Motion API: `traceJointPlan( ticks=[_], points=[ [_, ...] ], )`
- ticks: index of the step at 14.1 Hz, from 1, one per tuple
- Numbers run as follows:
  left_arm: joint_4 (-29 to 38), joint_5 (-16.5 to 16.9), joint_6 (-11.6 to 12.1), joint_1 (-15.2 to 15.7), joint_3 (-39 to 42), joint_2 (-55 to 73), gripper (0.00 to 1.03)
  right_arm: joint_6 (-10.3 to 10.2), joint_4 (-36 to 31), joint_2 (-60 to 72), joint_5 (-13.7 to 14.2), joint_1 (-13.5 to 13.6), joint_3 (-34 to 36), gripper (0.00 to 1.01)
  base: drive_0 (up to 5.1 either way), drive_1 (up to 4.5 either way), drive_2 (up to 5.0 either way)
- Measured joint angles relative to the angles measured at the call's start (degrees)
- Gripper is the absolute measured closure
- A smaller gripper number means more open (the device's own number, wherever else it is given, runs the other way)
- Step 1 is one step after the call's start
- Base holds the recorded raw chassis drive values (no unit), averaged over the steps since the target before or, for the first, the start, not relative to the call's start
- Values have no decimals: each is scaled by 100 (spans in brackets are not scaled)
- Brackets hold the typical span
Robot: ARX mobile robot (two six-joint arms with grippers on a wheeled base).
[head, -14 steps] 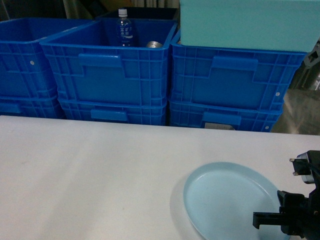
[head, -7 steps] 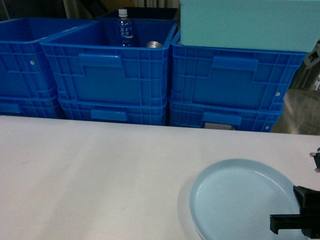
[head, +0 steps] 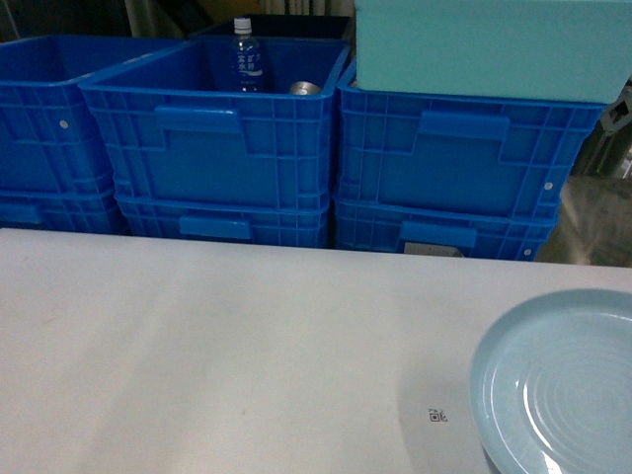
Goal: Place blue tray on left shelf second layer neatly
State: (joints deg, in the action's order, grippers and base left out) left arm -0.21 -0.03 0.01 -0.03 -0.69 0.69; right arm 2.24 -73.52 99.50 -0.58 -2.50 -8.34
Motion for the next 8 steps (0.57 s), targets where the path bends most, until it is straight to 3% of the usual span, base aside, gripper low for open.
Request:
traceJointPlan(
  ticks=[5, 8],
  points=[
    [0, 0, 0, 0, 0, 0, 5, 35, 83, -1770, -446, -398, 278, 99, 0, 0, 0],
    [0, 0, 0, 0, 0, 0, 5, 33, 704, -2800, -647, -483, 485, 99, 0, 0, 0]
  ],
)
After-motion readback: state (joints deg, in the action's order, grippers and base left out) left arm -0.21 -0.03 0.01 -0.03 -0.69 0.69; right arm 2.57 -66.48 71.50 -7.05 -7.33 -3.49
